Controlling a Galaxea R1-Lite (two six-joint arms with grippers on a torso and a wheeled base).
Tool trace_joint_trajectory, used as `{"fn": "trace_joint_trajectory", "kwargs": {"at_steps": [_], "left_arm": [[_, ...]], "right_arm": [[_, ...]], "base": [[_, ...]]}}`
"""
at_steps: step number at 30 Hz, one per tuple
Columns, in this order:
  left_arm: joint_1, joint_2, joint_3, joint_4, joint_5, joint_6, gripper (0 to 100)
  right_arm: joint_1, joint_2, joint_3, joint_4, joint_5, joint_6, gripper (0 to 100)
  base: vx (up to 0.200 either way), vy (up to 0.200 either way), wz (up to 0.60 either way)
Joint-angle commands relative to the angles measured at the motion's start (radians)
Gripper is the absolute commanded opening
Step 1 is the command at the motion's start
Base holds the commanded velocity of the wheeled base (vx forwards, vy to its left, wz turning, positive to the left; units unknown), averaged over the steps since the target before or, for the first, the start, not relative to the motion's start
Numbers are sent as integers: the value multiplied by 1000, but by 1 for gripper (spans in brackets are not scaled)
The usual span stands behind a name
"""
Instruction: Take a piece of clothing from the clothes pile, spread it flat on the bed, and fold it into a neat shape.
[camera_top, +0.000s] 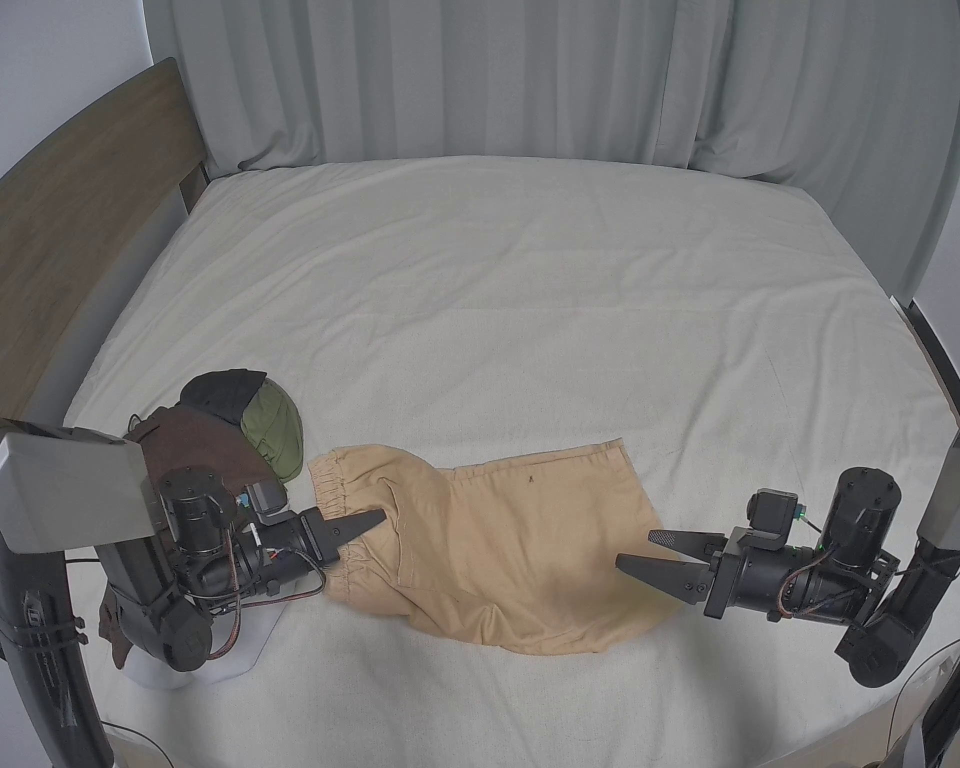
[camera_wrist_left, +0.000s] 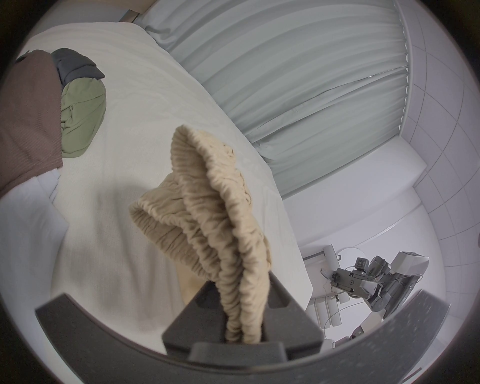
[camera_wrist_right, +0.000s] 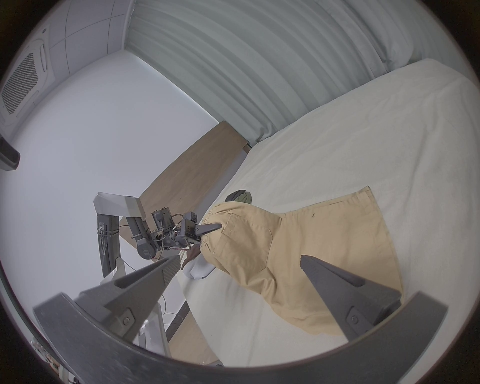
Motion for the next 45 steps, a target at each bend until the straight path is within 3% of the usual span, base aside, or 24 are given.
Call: {"fn": "trace_joint_trajectory", "kwargs": {"at_steps": [1, 33, 45], "left_arm": [[-4, 3, -2, -1, -1, -3, 0], [-59, 8, -16, -1, -2, -24, 0], [-88, 20, -45, -3, -1, -24, 0]], "right_arm": [[1, 1, -2, 0, 0, 1, 100], [-11, -6, -12, 0, -1, 1, 100], [-70, -40, -29, 0, 2, 7, 100]], "base": [[0, 0, 0], [0, 0, 0], [0, 0, 0]]}}
